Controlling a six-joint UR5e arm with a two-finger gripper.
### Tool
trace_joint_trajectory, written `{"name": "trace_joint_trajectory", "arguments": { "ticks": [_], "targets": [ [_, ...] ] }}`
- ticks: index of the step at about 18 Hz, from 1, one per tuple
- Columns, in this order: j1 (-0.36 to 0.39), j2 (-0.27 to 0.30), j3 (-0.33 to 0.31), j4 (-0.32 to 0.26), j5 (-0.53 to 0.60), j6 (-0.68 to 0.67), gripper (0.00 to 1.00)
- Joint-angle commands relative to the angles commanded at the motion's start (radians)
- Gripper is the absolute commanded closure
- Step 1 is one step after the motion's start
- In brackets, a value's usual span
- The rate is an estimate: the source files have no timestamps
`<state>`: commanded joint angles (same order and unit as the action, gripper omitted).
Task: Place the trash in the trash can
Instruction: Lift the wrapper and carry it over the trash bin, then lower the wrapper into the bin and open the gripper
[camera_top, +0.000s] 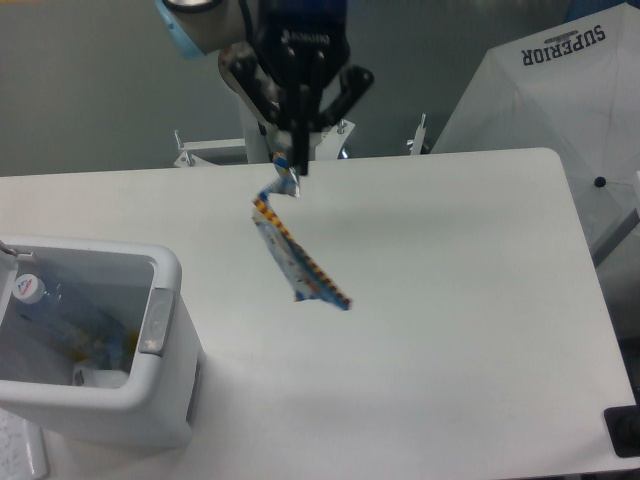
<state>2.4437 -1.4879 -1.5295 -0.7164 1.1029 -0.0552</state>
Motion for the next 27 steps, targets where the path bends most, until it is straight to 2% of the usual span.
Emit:
{"name": "trace_joint_trajectory", "arguments": {
  "ticks": [7, 9, 12, 18, 24, 27],
  "targets": [
    [-0.095, -0.005, 0.009, 0.000, -0.008, -0.005, 0.97],
    [-0.123, -0.012, 0.011, 0.000, -0.041, -0.003, 0.97],
    [-0.135, -0.043, 0.028, 0.000, -0.098, 0.002, 0.97],
    [-0.210, -0.109, 0.097, 0.011, -0.101, -0.005, 0.97],
    [-0.278, -0.181, 0.095, 0.021, -0.100, -0.002, 0.96],
    [-0.288, -0.205, 0.092, 0.021, -0.100, 0.000, 0.96]
  ]
}}
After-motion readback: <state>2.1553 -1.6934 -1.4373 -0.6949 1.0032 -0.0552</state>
